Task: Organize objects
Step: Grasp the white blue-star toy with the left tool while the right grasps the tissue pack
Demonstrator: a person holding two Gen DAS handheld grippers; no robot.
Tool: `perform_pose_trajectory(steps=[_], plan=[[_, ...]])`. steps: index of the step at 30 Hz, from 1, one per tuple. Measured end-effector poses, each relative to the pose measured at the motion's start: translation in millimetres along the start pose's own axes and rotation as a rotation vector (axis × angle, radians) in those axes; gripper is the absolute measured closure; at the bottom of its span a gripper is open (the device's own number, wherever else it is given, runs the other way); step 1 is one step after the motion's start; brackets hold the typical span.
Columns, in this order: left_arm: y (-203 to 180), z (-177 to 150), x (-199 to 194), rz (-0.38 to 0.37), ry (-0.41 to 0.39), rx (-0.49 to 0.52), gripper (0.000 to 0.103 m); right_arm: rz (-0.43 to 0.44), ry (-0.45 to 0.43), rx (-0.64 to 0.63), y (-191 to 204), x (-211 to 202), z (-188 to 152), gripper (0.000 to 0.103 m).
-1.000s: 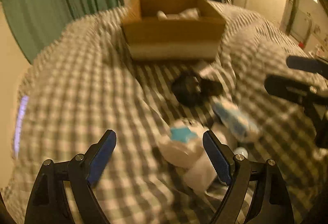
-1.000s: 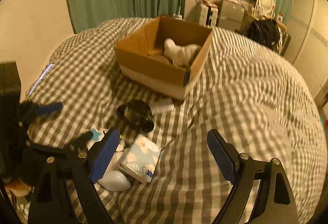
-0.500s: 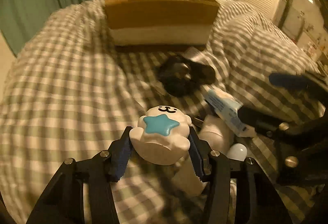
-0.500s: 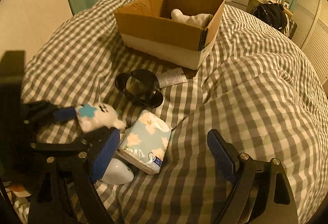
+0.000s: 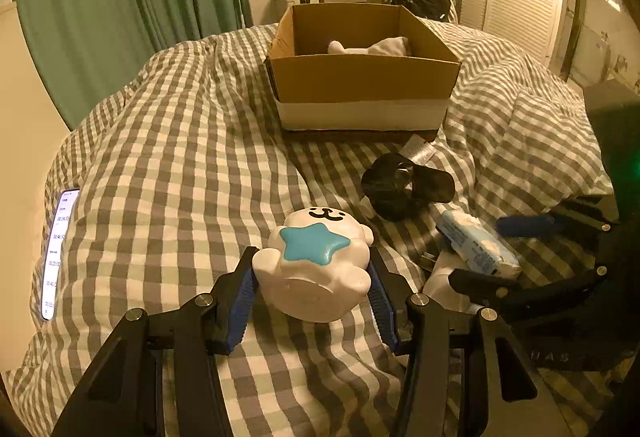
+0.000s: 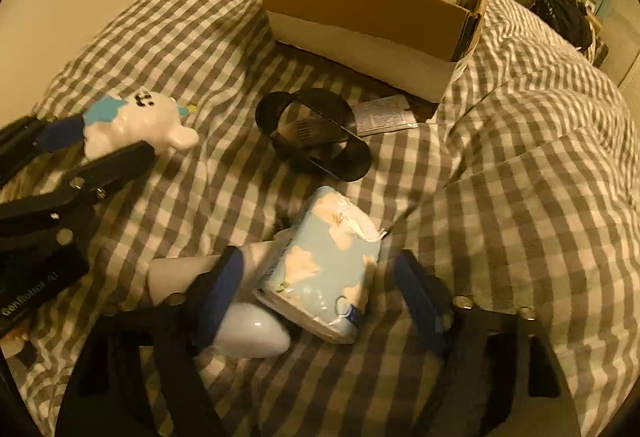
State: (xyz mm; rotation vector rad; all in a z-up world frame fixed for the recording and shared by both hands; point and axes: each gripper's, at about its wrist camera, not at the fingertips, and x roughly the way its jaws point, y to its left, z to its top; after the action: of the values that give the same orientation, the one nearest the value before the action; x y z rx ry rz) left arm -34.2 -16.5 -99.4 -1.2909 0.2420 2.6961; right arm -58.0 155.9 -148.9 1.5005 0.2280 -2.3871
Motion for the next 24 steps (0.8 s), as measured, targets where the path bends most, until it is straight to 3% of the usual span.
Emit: perform_pose_trajectory(steps=[2,8,14,24], plan=[[-3.1,-0.2,-0.9,0.001,-0.005,0.000,0.050,0.033,-0.001,0.012,-1.5,-1.8,-0.3,0.055],[-4.2,-1.4,-11.6,-0.001,-0.019,-0.004,0.050,-0.010,-0.032,0.010,1.0,-15.5,-1.5,0.073],[-5.9,1.8,-31.3,-0.014,-0.044,-0.010,0.050,-0.048,-0.107,-0.021,6.0,-45.0,-0.3,0.075],[-6.7,29.3,-82.5,0.007,-0.172,0.007,0.050,-0.110,-0.270,-0.082,23.2,-114.6,16.4,0.076]])
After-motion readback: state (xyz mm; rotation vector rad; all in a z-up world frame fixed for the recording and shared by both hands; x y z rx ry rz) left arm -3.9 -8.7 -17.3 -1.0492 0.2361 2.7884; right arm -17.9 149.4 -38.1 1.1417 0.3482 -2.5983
